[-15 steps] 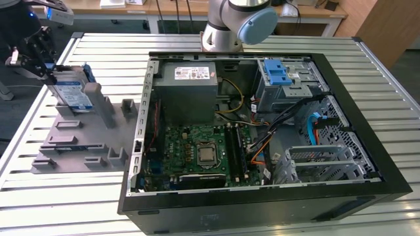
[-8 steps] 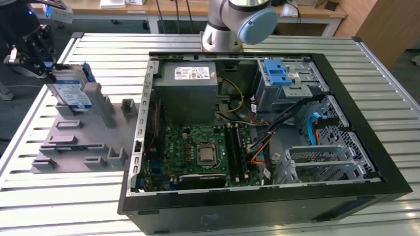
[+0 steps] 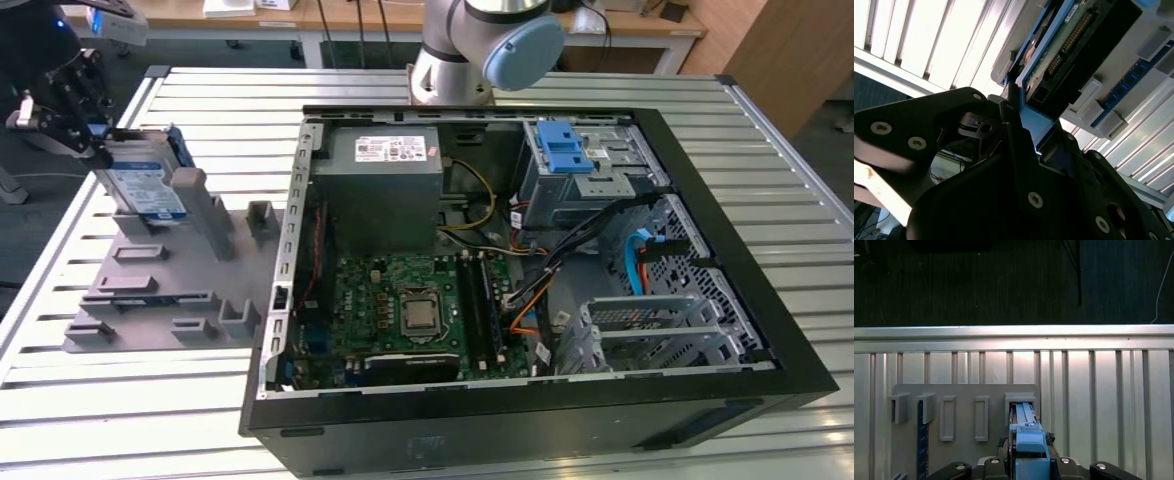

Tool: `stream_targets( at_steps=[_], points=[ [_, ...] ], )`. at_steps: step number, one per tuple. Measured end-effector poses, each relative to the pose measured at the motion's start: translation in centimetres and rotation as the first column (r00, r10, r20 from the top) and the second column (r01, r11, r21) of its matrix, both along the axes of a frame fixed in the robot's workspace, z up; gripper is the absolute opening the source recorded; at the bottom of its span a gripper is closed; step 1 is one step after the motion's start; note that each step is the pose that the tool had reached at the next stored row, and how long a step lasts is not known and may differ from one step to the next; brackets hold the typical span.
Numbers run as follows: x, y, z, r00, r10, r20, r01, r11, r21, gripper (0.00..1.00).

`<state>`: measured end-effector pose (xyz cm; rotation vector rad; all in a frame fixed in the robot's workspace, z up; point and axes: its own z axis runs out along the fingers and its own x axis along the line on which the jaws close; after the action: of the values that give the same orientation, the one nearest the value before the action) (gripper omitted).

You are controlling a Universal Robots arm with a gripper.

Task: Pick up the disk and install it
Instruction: 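Pick up the disk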

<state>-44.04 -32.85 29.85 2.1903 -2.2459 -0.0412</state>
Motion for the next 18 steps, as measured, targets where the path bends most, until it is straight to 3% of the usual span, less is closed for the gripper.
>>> stream_targets(
  at_steps=[18],
  points=[
    [0.0,0.0,0.4,1.0,0.0,0.0005,0.0,1.0,0.0004,0.36]
  ],
)
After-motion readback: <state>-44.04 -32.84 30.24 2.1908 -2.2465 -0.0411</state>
